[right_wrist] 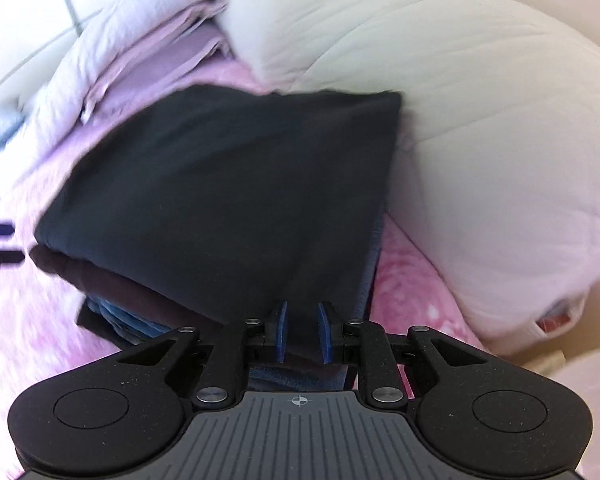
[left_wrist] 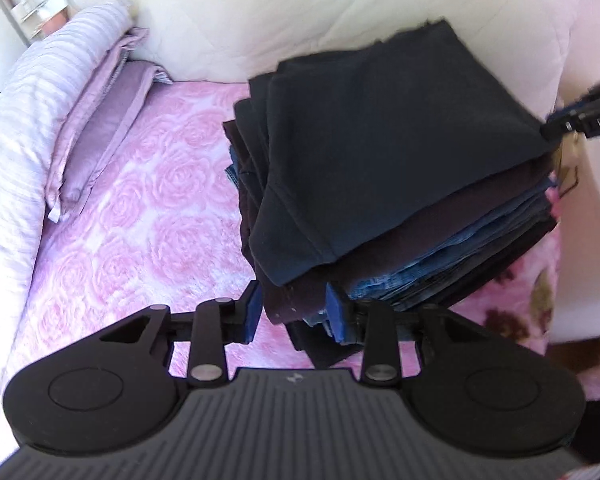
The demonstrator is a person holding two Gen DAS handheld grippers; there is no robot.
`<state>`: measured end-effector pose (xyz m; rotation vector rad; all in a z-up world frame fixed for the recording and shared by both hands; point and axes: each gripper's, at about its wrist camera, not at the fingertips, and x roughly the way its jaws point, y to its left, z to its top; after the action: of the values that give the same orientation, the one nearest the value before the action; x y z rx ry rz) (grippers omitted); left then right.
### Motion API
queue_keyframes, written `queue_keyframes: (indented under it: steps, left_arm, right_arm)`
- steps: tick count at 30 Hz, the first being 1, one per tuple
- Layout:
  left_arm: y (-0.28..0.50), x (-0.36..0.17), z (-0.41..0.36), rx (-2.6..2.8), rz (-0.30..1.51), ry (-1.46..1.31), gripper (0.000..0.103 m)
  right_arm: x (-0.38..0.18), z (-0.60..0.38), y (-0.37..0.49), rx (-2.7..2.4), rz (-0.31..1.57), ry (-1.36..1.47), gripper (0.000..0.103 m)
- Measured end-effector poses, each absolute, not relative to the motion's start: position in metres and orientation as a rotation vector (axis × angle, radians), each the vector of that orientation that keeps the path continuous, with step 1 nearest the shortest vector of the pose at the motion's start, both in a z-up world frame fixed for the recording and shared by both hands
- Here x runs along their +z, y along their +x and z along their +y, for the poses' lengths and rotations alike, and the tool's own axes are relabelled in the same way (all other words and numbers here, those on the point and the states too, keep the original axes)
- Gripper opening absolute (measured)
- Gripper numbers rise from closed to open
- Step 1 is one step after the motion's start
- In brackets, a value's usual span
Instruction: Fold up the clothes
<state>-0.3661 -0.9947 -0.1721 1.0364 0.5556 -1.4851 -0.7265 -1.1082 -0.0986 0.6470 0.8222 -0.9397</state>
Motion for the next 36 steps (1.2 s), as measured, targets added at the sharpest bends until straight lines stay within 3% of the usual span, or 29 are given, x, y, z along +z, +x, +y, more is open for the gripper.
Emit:
queue_keyframes:
  steps: [1,2,3,5,8,13,15,16,24,36]
  left_arm:
    - [-0.364,-0.167,-0.990,-1.479,0.572,1.008,0.033]
    - [-0.362,-0.163,-0.985,-1.474,0.590,0.980,0.036]
    - [-0.360,-0.158,-0.978,-1.470,0.605,0.951,0.041]
    - [-0.359,-0.145,-0.959,-1.490,0.623,0.897,0.051]
    - [-0.356,-0.130,-0.932,-1.546,0.623,0.834,0.064]
    - [-0.343,-0.108,-0.874,-1.622,0.606,0.739,0.074]
    - [-0.337,-0.101,-0.848,-1.624,0.620,0.704,0.076]
    - [-0.334,-0.097,-0.836,-1.623,0.633,0.684,0.076]
    - [-0.322,-0.071,-0.764,-1.609,0.696,0.649,0.081]
    - [-0.342,-0.041,-0.749,-1.499,0.691,0.601,0.081]
  right_arm:
    - [-0.092,-1.102,-0.730,-0.959,0.817,0.642,0.021]
    - [-0.086,-1.094,-0.732,-0.985,0.811,0.639,0.032]
    - [-0.080,-1.085,-0.733,-1.016,0.804,0.638,0.049]
    - [-0.070,-1.068,-0.732,-1.085,0.791,0.633,0.067]
    - [-0.051,-1.028,-0.733,-1.196,0.755,0.641,0.068]
    - [-0.020,-0.952,-0.725,-1.342,0.653,0.713,0.069]
    - [-0.011,-0.922,-0.713,-1.359,0.635,0.720,0.089]
    - [-0.006,-0.908,-0.706,-1.361,0.625,0.718,0.093]
    - [0.026,-0.832,-0.663,-1.319,0.604,0.691,0.094]
    - [0.050,-0.823,-0.640,-1.223,0.678,0.602,0.094]
